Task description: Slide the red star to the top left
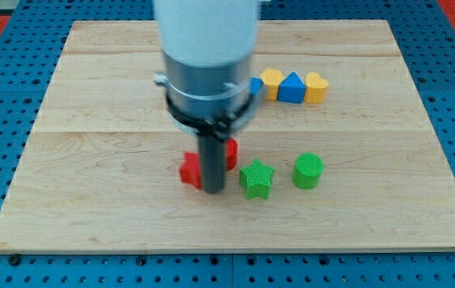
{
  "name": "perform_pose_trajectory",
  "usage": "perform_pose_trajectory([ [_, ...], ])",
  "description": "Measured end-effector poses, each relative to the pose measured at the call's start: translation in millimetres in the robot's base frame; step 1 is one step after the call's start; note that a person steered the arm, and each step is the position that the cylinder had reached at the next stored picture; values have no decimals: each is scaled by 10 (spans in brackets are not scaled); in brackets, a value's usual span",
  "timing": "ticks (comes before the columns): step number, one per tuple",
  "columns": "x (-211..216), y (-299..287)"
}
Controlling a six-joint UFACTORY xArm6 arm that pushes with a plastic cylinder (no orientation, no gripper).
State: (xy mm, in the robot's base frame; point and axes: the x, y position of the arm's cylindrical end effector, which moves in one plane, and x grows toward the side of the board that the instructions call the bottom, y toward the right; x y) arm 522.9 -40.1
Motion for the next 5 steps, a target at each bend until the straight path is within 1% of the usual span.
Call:
perform_pose_trajectory([
  [1,-312,-683],
  [2,-418,-1180],
  [3,-663,-1088],
  [4,-461,-1151],
  [5,-205,-1029],
])
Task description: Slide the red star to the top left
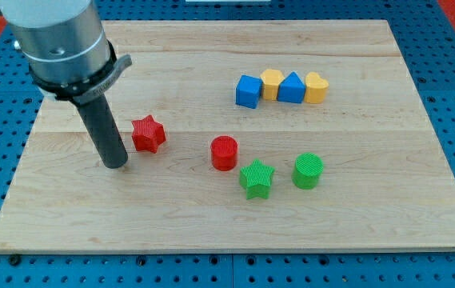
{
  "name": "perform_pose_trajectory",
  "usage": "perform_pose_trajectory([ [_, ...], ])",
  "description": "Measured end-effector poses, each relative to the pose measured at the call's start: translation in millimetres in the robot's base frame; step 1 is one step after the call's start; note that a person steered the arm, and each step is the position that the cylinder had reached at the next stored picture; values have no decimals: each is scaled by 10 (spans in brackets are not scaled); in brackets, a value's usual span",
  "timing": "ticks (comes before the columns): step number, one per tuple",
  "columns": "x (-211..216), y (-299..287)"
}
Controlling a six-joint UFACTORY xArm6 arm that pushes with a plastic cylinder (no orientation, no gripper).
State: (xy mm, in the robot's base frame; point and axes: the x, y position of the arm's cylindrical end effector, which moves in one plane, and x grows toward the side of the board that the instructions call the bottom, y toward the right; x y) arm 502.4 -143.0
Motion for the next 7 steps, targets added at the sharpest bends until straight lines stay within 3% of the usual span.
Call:
perform_pose_trajectory([
  [1,-171,404],
  [2,-952,71],
  [3,-1477,99],
  [4,-1394,90],
  [5,-2068,63],
  [6,-2482,-149],
  [7,-2199,-9],
])
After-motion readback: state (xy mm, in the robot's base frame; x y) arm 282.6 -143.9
